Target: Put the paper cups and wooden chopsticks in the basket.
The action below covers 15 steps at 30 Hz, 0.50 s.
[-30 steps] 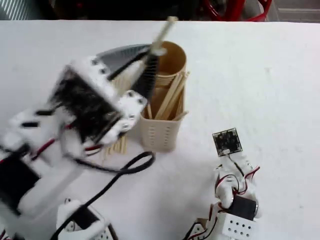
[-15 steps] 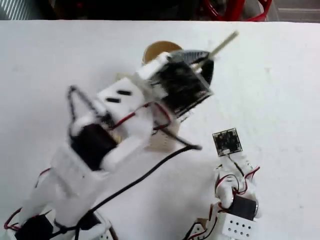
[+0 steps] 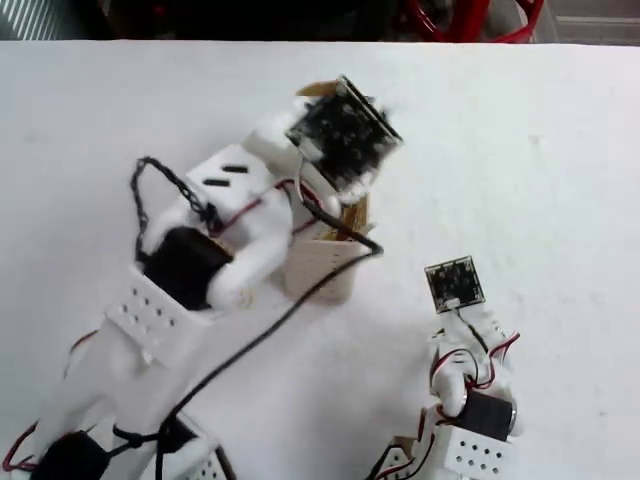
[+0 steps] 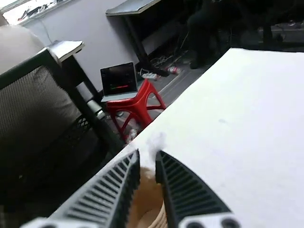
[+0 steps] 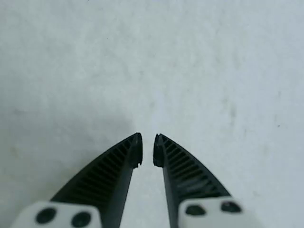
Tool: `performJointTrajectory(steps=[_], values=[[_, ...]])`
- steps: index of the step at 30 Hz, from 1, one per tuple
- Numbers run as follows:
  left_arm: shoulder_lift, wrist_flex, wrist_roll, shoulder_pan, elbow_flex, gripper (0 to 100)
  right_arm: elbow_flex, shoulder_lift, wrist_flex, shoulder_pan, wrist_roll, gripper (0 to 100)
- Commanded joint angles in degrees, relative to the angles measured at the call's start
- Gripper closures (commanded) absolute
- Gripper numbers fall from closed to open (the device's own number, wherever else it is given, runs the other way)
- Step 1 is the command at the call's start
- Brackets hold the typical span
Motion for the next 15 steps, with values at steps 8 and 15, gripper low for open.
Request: performJointTrajectory(steps=[8,15], values=[[-4.6,4.5,18.9,-37.1,13.3,94,0.5,-0.3,0.2,0.2,0.3,94.2],[-4.5,-19.9,12.5,-37.0,43.3,98,0.5,-0.3,0.2,0.2,0.3,94.2]])
